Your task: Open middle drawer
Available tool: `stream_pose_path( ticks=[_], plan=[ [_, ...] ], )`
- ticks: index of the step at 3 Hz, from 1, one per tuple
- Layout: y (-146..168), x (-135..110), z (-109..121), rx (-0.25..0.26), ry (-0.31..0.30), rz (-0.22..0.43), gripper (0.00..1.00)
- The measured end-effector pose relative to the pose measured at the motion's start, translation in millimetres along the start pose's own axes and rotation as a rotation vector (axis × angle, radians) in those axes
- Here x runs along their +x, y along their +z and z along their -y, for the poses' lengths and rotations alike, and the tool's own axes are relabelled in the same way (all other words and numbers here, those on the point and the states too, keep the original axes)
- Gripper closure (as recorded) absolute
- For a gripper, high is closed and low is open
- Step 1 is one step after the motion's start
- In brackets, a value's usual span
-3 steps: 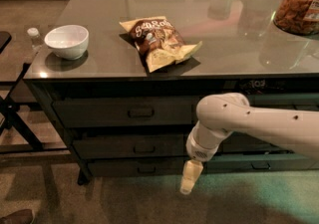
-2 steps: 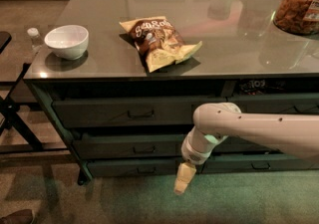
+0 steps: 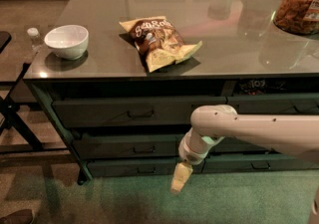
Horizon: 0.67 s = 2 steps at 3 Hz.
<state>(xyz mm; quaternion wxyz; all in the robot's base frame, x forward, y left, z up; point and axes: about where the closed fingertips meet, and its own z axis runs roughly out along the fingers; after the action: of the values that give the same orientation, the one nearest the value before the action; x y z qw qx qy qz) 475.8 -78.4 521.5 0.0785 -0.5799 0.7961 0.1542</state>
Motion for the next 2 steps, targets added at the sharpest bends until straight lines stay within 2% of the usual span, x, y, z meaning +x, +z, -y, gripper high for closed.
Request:
stream_pose_path(
  ticks=[1,2],
  plan=[
    [29.0,-14.4,53.3,0.061,0.031,0.074,0.00],
    [39.7,-18.5,59.4,0.063,0.032,0.083,0.00]
  ],
)
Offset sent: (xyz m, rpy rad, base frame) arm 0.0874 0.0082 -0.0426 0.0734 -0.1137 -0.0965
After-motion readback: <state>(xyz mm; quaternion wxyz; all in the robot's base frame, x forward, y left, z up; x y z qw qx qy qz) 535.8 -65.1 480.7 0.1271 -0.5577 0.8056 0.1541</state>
